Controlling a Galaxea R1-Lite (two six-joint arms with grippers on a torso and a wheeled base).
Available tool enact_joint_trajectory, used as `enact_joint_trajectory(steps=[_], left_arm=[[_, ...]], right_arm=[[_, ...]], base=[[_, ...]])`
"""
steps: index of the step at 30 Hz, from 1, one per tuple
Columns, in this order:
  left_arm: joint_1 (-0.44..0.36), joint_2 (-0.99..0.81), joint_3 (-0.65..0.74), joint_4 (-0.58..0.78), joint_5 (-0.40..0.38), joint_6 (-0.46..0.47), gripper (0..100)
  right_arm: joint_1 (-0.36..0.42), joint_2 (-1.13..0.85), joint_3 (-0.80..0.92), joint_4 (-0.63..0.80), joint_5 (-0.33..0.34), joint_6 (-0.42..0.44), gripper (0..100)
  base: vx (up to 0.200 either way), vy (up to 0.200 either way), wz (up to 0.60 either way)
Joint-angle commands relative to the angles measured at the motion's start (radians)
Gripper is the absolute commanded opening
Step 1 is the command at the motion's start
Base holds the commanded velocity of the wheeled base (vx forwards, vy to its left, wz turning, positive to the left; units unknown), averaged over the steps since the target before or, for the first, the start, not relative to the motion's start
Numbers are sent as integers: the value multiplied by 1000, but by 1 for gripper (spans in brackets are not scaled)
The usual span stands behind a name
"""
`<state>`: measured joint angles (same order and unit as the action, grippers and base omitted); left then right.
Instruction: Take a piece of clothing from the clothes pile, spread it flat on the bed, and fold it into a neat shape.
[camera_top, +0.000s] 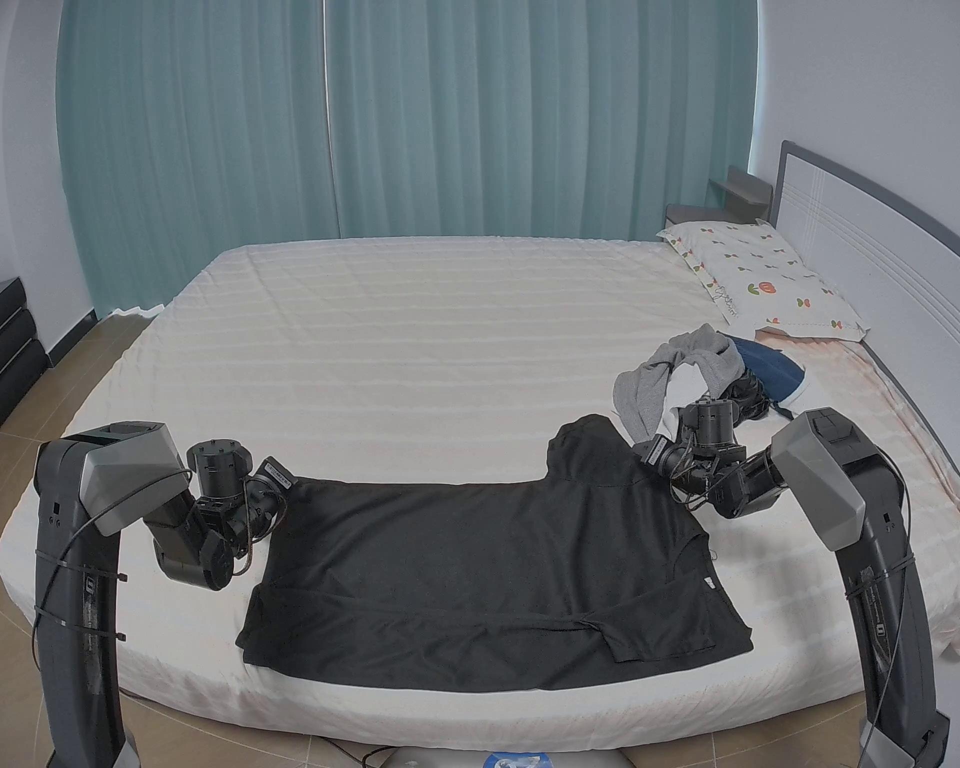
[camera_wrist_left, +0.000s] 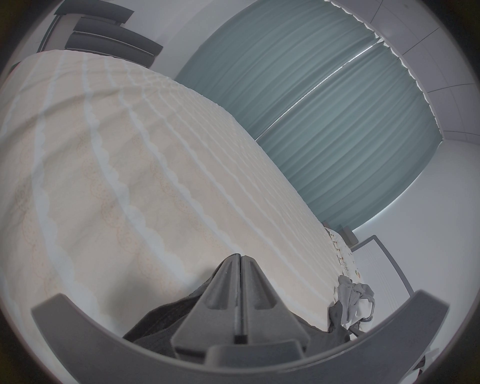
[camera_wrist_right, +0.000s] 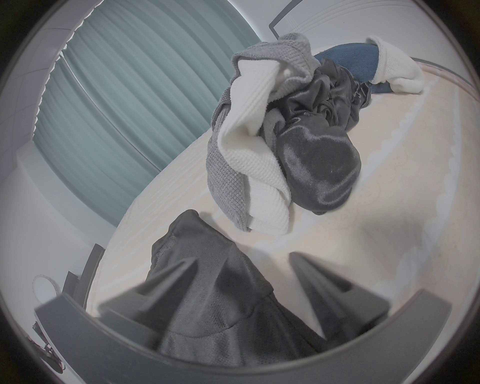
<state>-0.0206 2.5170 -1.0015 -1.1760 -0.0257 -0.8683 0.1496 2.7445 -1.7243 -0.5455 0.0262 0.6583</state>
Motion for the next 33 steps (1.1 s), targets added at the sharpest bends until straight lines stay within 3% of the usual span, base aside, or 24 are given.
enact_joint_trajectory(steps=[1, 10, 18, 33], left_arm=[[4, 0, 0, -1, 0, -1, 0], [10, -7, 0, -1, 1, -1, 0], [21, -49, 0, -1, 0, -14, 0], [51, -61, 0, -1, -6, -46, 0]], right_arm=[[-2, -8, 9, -2, 0, 9, 0], [-18, -60, 69, -30, 9, 30, 0], [-22, -86, 138, -214, 14, 38, 0], [-44, -143, 250, -317, 37, 38, 0]], base=[[0, 0, 0], [0, 0, 0], [0, 0, 0], [0, 0, 0]])
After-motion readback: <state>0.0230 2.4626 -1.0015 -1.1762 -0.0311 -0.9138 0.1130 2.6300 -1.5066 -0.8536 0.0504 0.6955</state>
